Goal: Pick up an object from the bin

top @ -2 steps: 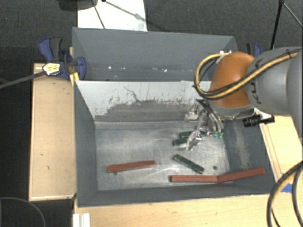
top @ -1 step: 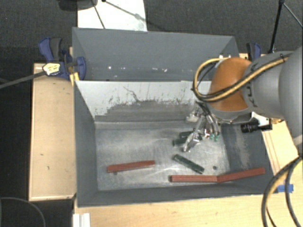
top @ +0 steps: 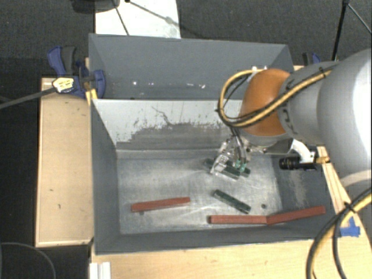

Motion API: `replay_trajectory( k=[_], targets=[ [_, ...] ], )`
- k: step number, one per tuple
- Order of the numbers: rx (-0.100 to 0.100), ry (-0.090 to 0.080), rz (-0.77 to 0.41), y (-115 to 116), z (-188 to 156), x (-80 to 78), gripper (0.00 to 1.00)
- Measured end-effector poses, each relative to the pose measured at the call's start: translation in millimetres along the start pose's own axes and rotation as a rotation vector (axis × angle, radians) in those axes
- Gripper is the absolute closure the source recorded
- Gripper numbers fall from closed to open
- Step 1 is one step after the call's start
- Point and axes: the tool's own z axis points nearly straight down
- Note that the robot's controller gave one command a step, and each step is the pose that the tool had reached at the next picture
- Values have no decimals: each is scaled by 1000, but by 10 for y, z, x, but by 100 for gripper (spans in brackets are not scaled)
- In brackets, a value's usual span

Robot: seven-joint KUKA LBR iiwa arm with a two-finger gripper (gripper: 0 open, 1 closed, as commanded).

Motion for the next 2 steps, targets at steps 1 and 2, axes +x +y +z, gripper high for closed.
replay_trajectory(
  k=[1,2],
  targets=[
    [0,0,-1,0,0,0,100],
    [2,3,-2,-4,-20,6,100]
  ],
)
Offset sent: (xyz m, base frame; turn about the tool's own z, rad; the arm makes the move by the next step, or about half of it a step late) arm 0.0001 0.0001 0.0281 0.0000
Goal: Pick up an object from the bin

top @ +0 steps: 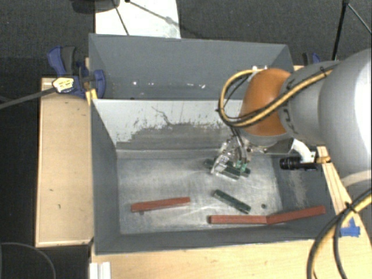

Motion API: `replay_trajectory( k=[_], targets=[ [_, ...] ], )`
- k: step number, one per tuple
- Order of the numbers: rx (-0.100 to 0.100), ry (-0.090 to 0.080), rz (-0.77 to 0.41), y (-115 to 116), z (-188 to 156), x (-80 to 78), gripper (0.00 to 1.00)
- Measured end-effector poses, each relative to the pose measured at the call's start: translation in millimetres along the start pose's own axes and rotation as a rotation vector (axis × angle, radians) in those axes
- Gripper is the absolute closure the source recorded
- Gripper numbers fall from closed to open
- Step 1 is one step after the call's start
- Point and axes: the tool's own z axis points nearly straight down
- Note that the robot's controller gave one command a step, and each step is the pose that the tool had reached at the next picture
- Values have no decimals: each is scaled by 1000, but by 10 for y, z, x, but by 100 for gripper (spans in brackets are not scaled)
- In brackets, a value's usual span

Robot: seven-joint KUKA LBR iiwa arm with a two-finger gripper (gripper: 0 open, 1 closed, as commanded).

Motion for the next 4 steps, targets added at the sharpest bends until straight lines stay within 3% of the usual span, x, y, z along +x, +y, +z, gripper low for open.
replay_trajectory(
  k=[2,4],
  targets=[
    [5,15,-1,-12,-322,31,100],
    [-1,4,-3,1,-583,6,100]
  ],
)
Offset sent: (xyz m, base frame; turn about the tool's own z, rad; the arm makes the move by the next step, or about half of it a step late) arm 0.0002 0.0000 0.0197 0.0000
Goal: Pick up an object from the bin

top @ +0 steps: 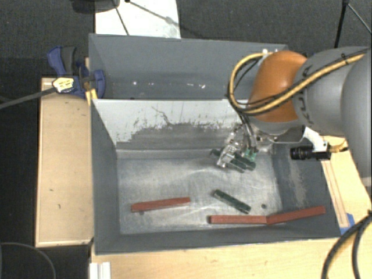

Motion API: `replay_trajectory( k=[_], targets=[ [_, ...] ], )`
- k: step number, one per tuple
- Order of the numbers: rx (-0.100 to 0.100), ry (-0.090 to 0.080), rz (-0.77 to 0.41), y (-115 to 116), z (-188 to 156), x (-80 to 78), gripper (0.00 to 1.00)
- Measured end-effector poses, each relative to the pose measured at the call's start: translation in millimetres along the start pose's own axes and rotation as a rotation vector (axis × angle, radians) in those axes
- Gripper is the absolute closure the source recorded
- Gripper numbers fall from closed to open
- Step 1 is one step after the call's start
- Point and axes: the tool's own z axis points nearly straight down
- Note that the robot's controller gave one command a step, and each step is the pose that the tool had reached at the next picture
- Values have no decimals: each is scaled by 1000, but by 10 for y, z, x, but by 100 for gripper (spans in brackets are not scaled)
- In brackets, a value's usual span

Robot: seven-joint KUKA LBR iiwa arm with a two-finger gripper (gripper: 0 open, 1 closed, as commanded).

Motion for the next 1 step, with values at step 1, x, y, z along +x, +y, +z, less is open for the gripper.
replay_trajectory(
  k=[1],
  targets=[
    [4,6,-2,-7,-65,12,100]
  ],
)
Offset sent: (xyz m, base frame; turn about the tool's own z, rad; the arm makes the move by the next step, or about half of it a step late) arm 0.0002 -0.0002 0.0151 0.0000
